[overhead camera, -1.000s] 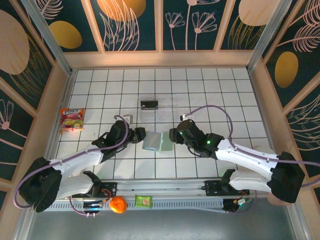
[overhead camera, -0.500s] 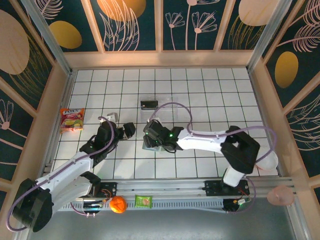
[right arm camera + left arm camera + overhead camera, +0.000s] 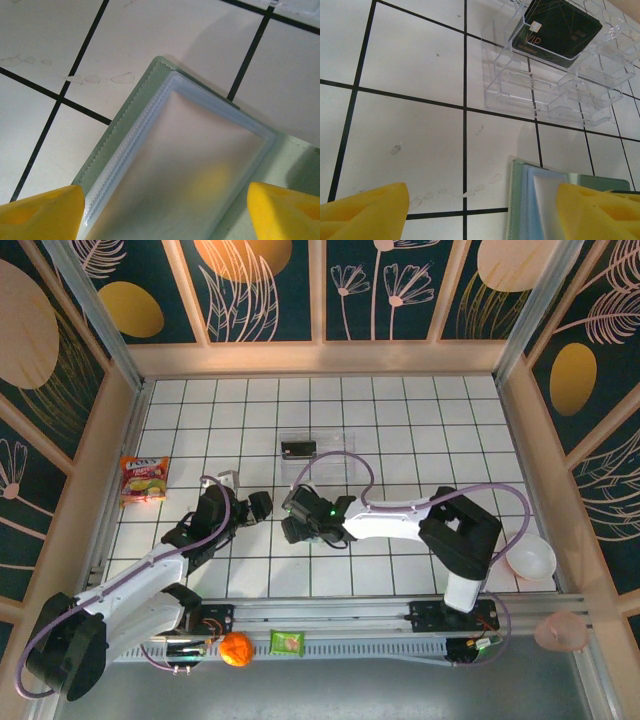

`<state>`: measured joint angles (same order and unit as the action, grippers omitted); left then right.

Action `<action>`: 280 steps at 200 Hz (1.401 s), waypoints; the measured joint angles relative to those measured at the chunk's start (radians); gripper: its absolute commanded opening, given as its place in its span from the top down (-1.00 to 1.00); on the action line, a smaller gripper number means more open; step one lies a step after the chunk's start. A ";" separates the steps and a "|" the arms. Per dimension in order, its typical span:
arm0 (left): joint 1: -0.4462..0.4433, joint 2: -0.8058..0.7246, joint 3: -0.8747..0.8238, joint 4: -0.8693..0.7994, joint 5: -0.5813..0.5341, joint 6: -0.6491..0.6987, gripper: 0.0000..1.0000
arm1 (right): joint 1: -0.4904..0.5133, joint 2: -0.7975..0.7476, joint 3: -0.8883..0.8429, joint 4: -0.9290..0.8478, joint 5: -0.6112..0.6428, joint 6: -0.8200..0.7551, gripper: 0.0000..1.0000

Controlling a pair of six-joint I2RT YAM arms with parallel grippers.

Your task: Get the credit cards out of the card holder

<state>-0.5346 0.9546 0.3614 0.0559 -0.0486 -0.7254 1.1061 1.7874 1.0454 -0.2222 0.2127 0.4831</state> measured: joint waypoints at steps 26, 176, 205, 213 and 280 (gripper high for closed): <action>0.000 0.000 0.000 0.000 0.011 0.000 -0.53 | 0.000 0.021 0.000 0.004 -0.005 0.000 -0.62; -0.008 0.132 -0.002 0.093 0.183 0.008 0.16 | -0.005 -0.014 -0.080 0.082 0.014 0.020 -0.11; -0.053 0.204 -0.002 0.134 0.225 0.004 0.34 | -0.013 -0.040 -0.115 0.100 0.014 0.024 -0.08; -0.064 0.224 -0.002 0.144 0.238 0.003 0.39 | -0.014 -0.047 -0.125 0.106 0.014 0.026 -0.07; -0.127 0.340 0.006 0.203 0.327 -0.011 0.69 | -0.020 -0.097 -0.197 0.159 0.010 0.031 0.03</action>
<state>-0.6617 1.2949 0.3679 0.2588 0.2779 -0.7368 1.0863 1.6901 0.8482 -0.0628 0.2226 0.5144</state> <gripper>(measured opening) 0.166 0.492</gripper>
